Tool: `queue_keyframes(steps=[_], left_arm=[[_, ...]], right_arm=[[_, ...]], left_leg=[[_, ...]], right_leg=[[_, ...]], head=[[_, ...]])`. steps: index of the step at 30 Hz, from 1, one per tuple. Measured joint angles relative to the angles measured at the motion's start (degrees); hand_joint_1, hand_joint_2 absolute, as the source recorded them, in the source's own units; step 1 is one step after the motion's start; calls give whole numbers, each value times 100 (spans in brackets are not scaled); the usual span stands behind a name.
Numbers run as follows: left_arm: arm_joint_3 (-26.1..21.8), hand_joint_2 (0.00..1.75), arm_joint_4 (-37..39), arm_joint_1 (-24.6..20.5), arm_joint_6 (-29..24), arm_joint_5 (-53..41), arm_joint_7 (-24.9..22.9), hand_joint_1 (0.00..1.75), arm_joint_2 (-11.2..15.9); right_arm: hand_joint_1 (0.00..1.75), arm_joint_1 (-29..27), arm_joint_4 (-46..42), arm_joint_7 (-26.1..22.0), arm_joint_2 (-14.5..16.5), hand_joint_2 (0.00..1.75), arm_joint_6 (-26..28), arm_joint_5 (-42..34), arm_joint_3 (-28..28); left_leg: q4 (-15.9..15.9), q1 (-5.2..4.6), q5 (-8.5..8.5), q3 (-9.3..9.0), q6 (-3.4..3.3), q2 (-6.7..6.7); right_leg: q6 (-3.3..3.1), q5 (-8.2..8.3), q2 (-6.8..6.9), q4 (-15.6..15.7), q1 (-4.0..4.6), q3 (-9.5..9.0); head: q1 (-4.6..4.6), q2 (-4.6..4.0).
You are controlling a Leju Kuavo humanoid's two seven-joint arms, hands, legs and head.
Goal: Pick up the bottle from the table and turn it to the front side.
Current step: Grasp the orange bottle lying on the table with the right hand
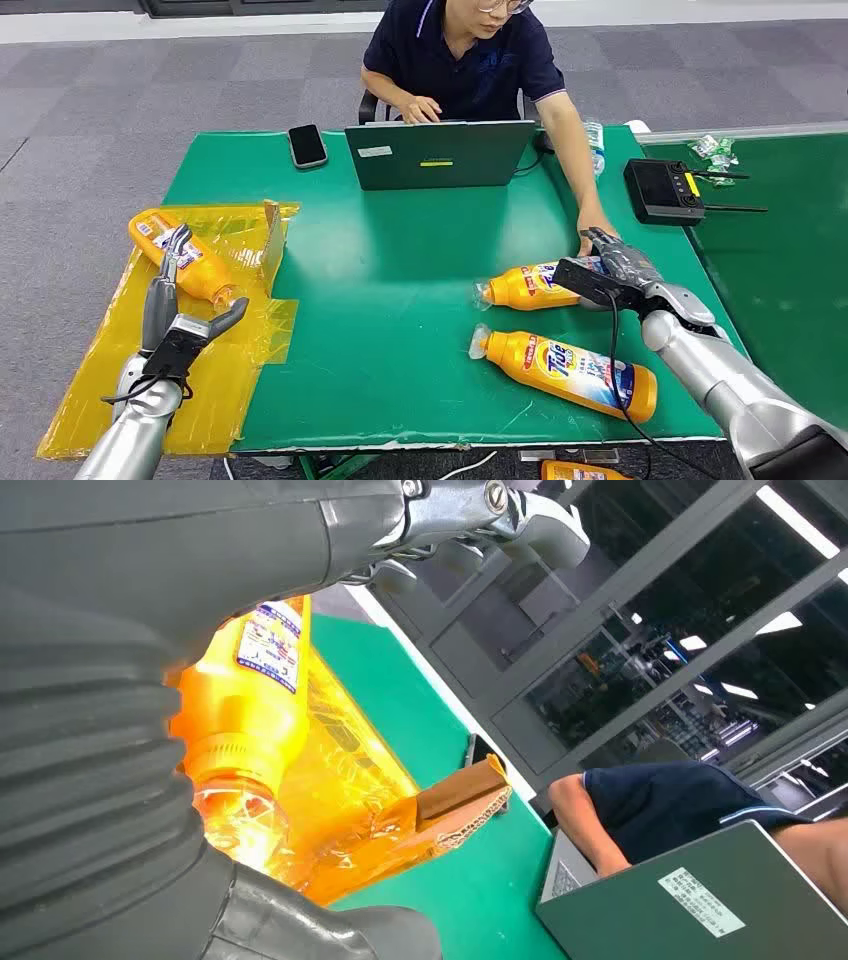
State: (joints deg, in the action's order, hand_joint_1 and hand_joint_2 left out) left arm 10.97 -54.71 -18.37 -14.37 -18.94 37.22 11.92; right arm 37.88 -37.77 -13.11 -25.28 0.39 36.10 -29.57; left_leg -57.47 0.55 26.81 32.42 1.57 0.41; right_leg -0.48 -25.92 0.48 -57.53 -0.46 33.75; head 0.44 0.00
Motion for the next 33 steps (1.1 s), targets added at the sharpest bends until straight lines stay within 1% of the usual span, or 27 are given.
queue_keyframes(steps=[9,17,19,22,26,33], left_arm=[[99,175,30,-4,-50,17,0,0,18],[131,175,48,-4,-60,51,0,0,32],[131,175,54,-4,-65,53,0,0,32],[131,175,63,-10,-73,58,0,0,32],[131,175,98,-59,-73,59,0,0,32],[131,175,155,-123,-73,51,0,0,29]], right_arm=[[0,36,184,-112,33,175,39,-92,31],[0,35,231,-94,65,175,20,-96,92],[0,44,236,-3,69,175,-113,-65,94],[0,89,256,161,71,175,-520,-2,92],[0,191,310,218,69,175,-973,-9,79],[0,254,395,211,105,175,-1115,-25,54]], left_leg=[[0,-1,-1,0,-1,0],[0,0,-1,1,-2,0],[0,0,-1,1,-2,0],[0,-1,-1,1,-2,1],[0,-1,-2,1,-2,1],[0,-1,-2,2,-2,1]], right_leg=[[1,1,0,0,0,0],[1,0,0,0,0,2],[1,0,0,0,0,2],[1,0,-1,0,0,3],[1,1,-1,0,0,3],[2,1,0,0,0,3]], head=[[0,0],[0,0],[0,0],[0,0],[0,0],[0,0]])
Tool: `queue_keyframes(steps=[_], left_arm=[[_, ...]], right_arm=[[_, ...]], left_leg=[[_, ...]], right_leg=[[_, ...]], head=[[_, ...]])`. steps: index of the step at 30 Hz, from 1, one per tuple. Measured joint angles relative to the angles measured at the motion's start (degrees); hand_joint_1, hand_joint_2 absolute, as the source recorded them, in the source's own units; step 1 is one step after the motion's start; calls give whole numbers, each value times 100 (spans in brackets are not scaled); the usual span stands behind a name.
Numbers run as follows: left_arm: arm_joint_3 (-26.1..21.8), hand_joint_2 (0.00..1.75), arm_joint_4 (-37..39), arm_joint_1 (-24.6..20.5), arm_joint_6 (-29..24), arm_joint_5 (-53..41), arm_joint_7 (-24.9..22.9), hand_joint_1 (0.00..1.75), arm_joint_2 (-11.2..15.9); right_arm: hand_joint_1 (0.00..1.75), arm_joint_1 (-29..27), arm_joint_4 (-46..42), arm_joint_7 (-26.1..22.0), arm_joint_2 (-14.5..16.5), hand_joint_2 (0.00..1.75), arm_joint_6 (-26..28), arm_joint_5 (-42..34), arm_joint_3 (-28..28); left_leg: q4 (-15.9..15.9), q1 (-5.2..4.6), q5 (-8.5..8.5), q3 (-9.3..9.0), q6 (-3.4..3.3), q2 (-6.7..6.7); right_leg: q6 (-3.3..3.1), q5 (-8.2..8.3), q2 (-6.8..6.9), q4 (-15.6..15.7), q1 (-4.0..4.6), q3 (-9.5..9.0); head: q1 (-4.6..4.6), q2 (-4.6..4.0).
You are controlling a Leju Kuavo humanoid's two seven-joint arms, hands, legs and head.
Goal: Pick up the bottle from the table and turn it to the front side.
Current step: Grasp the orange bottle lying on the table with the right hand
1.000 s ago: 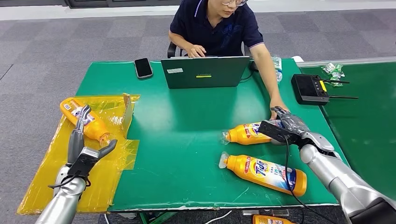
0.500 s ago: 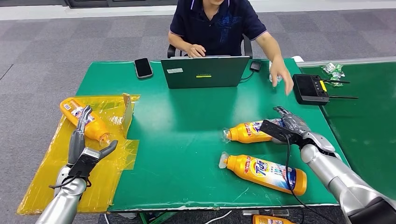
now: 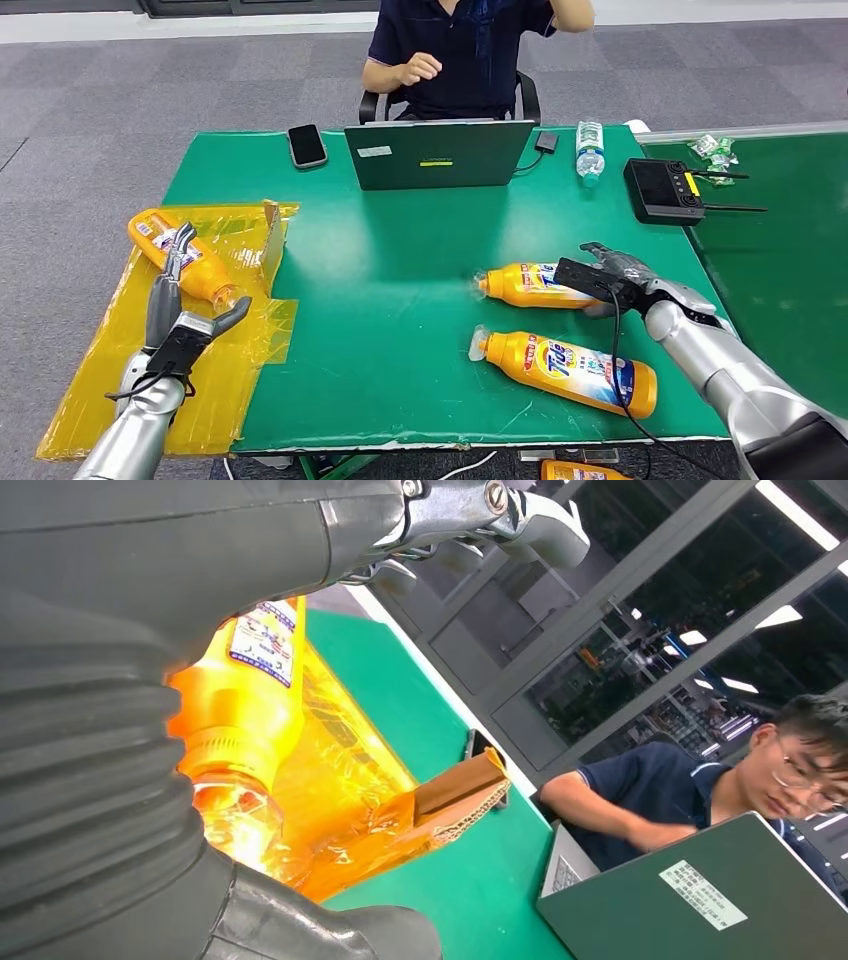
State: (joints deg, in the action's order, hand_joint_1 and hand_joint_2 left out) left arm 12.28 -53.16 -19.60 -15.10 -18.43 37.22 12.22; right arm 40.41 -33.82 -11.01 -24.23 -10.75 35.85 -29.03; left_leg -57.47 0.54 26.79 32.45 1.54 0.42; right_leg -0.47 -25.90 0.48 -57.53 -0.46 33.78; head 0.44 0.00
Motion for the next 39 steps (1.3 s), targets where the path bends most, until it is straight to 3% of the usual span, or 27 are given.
queue_keyframes(steps=[5,9,26,39], left_arm=[[0,175,3,-21,0,-2,0,0,1],[0,175,-7,5,-1,13,0,0,8],[0,175,-69,144,-52,32,0,0,35],[0,175,-128,165,-52,16,0,0,50]], right_arm=[[1,27,85,-13,88,175,-4,-74,-16],[175,58,148,-46,147,175,-41,-93,-59],[175,185,304,-124,304,175,-69,-178,-100],[175,169,383,-236,362,175,226,-356,-100]], left_leg=[[0,1,0,1,0,-1],[1,1,0,1,0,0],[0,0,-2,0,-2,-1],[0,0,-2,1,-2,-3]], right_leg=[[0,-1,0,0,0,0],[0,0,0,0,0,-1],[0,0,0,0,0,-2],[0,0,0,0,0,-1]], head=[[0,0],[0,0],[0,0],[0,0]])
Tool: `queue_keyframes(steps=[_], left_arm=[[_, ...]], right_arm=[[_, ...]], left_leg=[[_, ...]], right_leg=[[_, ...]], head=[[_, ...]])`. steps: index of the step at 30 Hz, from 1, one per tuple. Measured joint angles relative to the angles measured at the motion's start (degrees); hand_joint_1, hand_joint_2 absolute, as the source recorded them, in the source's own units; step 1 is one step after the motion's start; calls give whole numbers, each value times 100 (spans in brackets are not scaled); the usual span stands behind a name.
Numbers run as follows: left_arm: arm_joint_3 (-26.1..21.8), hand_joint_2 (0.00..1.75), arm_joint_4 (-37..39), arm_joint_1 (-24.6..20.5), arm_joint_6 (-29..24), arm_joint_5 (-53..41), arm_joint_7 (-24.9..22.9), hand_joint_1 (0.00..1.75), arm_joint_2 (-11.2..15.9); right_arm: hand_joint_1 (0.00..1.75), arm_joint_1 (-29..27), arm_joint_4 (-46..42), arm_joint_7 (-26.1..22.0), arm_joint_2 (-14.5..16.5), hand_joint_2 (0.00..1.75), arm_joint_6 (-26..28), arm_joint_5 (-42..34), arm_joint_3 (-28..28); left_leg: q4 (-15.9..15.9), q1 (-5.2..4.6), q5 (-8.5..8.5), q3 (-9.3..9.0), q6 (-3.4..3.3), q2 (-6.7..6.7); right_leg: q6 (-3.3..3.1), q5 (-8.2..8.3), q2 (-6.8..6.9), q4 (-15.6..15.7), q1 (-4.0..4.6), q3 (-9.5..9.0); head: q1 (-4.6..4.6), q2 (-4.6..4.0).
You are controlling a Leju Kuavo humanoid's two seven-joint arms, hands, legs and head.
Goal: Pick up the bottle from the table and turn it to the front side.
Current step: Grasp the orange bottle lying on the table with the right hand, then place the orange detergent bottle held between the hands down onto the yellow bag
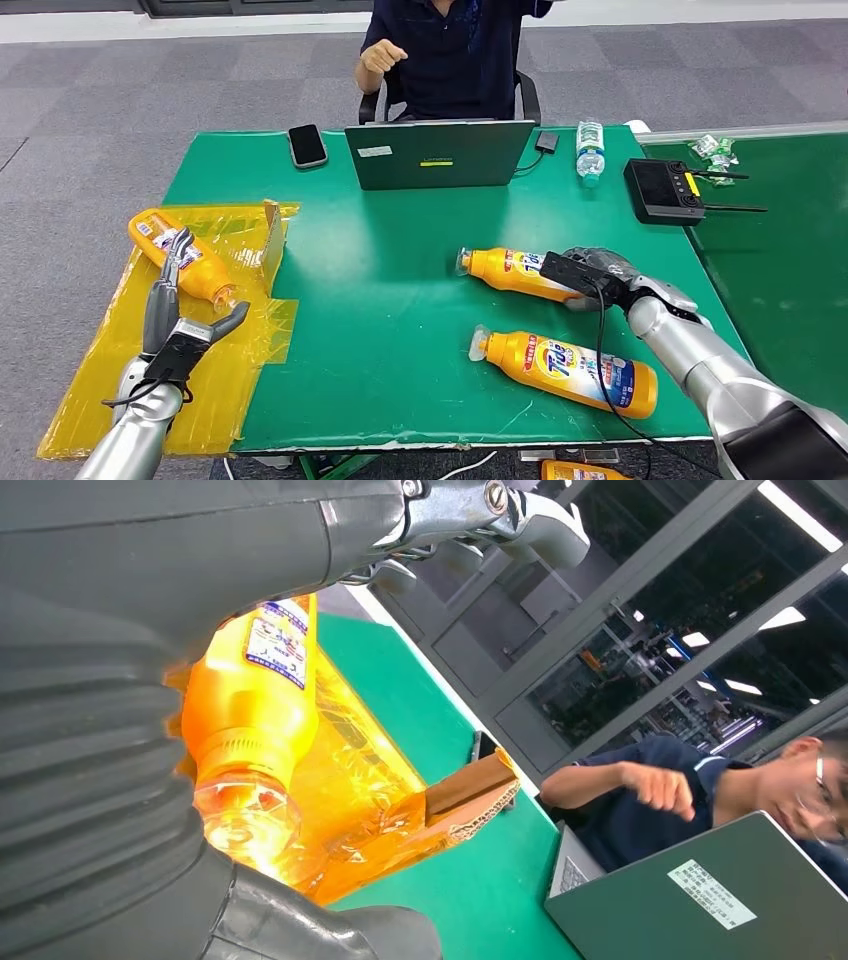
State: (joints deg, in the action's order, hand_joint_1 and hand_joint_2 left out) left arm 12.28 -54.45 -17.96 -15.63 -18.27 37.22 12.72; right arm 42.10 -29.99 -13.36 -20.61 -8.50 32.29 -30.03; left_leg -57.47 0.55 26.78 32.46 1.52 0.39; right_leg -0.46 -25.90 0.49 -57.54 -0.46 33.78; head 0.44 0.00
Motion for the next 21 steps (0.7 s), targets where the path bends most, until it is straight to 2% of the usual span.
queue_keyframes(steps=[6,12,21], left_arm=[[0,175,-21,-1,0,-4,0,0,0],[0,175,-26,-57,8,-147,0,0,-51],[0,175,128,-347,88,-324,0,0,-180]], right_arm=[[175,-128,-81,-367,184,175,654,-347,21],[175,-429,-625,-571,595,175,1373,-549,202],[175,-413,-1291,-434,1216,175,1582,-519,436]], left_leg=[[0,2,0,1,0,2],[1,3,-2,1,4,5],[1,1,-6,4,6,10]], right_leg=[[0,0,-1,0,1,3],[-1,0,-4,-1,6,7],[0,3,-6,-2,13,8]], head=[[0,0],[0,0],[0,0]])
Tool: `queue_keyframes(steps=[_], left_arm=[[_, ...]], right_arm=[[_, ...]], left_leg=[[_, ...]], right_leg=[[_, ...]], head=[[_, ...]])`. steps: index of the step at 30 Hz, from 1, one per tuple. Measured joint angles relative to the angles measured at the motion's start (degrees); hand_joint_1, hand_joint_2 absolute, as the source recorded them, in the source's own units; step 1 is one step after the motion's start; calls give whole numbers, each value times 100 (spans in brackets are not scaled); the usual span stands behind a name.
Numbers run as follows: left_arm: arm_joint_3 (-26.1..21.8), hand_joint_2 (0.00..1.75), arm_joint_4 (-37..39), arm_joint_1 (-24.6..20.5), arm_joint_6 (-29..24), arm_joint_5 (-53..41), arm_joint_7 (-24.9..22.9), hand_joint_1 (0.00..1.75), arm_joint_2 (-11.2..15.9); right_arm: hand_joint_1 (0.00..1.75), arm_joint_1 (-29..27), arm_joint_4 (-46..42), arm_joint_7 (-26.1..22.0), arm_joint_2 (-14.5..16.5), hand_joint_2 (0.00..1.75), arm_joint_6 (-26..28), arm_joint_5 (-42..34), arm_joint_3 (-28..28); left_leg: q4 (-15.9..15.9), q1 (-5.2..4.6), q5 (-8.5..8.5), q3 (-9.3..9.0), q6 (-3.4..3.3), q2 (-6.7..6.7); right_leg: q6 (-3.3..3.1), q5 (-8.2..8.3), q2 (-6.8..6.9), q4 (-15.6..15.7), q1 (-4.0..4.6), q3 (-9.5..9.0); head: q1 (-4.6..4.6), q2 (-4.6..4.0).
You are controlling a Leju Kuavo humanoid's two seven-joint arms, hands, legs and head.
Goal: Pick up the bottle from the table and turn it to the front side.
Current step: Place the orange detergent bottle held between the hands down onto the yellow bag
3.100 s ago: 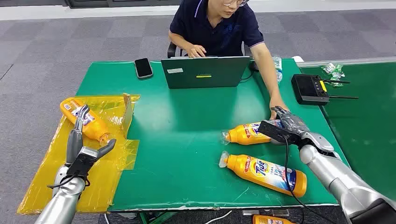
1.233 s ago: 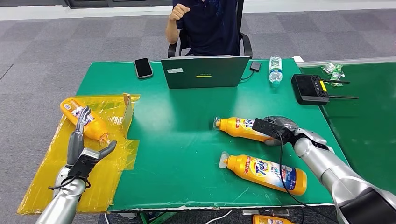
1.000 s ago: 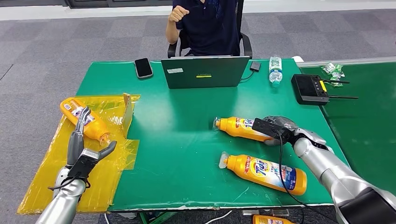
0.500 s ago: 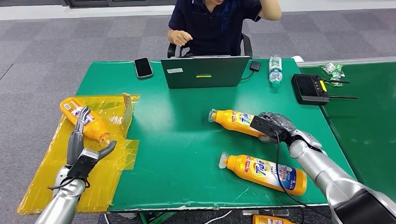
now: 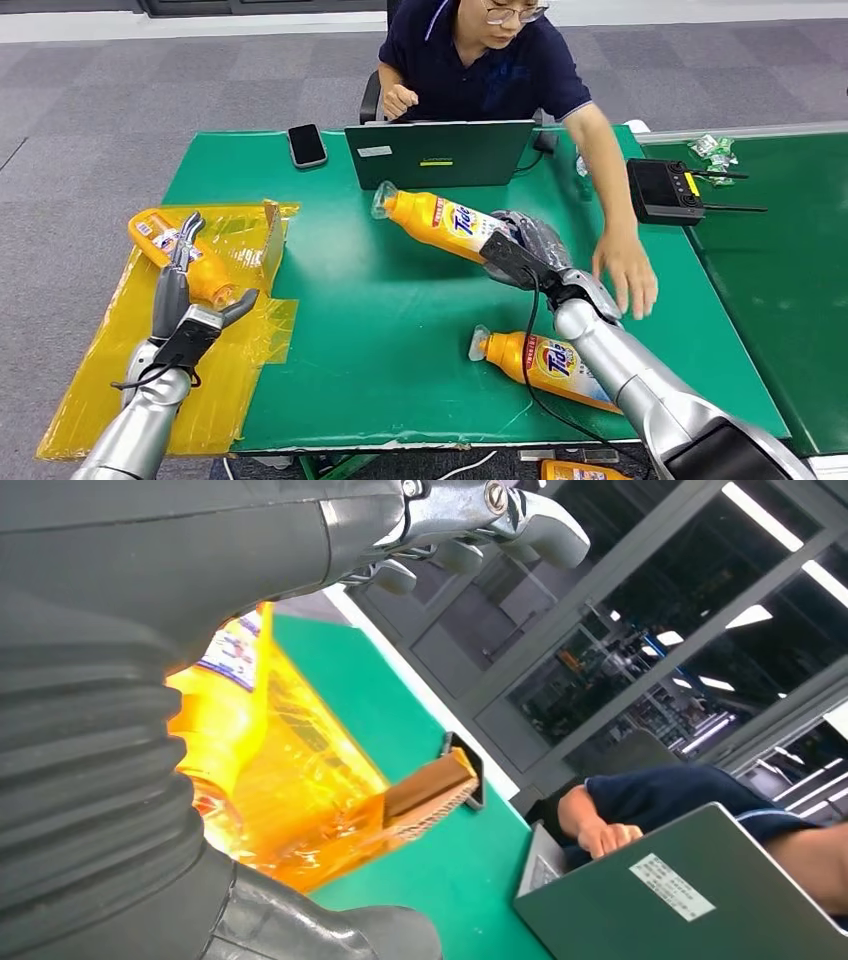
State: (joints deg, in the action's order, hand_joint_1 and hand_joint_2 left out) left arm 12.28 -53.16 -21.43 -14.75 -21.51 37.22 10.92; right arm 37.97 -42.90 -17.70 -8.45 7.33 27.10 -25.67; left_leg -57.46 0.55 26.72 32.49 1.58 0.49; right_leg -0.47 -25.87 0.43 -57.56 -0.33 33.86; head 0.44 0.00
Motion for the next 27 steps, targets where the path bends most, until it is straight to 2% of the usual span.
queue_keyframes(steps=[10,21,27], left_arm=[[0,175,83,-107,90,-10,0,0,-70],[82,175,-15,-241,489,490,0,0,-370],[93,175,-53,-298,691,773,0,0,-458]], right_arm=[[175,71,-266,-118,392,175,66,-26,92],[175,-4,-284,-442,1053,175,144,-145,141],[175,41,-184,-511,1245,175,104,-207,145]], left_leg=[[0,0,0,0,0,1],[0,2,0,0,0,4],[0,1,0,0,0,4]], right_leg=[[1,0,-1,1,0,3],[1,1,-3,0,1,5],[1,1,-3,0,1,4]], head=[[1,0],[2,0],[1,0]])
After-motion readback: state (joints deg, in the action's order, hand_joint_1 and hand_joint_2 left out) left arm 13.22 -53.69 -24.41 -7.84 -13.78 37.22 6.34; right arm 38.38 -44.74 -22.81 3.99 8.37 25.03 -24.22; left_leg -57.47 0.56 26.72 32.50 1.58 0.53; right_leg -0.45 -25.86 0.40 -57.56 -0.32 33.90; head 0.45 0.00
